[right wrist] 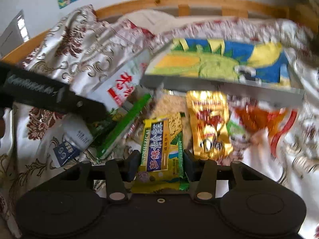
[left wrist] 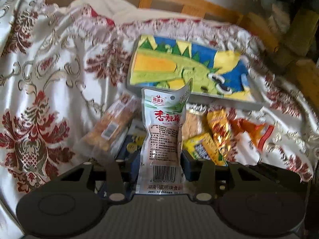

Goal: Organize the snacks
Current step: 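Grasp the white red-text packet with the left tool while the right tool grasps the yellow-green bar, then carry both snacks over the grey tray and open both tools to drop them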

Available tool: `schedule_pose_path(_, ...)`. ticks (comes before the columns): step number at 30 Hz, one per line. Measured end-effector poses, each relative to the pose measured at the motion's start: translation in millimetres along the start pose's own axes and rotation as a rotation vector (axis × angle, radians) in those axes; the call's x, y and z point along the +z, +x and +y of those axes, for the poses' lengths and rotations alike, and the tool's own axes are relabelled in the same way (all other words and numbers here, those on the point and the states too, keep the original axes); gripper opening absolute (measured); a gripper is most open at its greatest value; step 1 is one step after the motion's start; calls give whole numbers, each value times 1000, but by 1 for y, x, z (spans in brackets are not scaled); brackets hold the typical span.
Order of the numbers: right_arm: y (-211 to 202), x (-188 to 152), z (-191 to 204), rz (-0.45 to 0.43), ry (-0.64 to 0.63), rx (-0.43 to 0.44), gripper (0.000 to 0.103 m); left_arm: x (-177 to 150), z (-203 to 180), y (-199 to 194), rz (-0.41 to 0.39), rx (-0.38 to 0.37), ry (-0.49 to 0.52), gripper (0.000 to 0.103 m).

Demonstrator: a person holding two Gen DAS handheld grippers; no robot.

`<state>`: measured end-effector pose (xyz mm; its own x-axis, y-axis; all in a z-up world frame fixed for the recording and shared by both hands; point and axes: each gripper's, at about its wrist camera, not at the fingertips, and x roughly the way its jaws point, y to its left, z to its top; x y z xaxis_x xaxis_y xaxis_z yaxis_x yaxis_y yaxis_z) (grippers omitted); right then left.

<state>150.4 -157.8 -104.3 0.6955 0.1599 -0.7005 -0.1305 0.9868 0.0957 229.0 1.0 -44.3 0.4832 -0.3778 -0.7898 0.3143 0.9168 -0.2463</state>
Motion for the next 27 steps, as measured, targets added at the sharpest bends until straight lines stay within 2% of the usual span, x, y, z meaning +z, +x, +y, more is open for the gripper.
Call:
schedule_pose_path(7,-13,-1,20,-104,-202,-67,48,2,7,-5,-70,-9,-73,47)
schedule_pose_path(11,-19,5,23,-194,-289,-117,48,8,6,-7,-133,-5,-73,47)
schedule_pose_path(14,-21,18,7,-239,-239,-93,48,22,-6,0,-182,29,-38,48)
schedule_pose_path(16,-20,25,-6,-249,-191,-91,48,37,-16,11,-195,-8,-28,48)
schedule_pose_path(20,-17,39,-31,-292,-171,-152,48,64,-28,37,-230,-98,-78,49)
schedule_pose_path(24,-3,63,-64,-336,-129,-203,48,88,-28,64,-271,-101,-118,49)
schedule_pose_path(27,19,81,-88,-312,-81,-197,48,101,-24,86,-283,-98,-132,50)
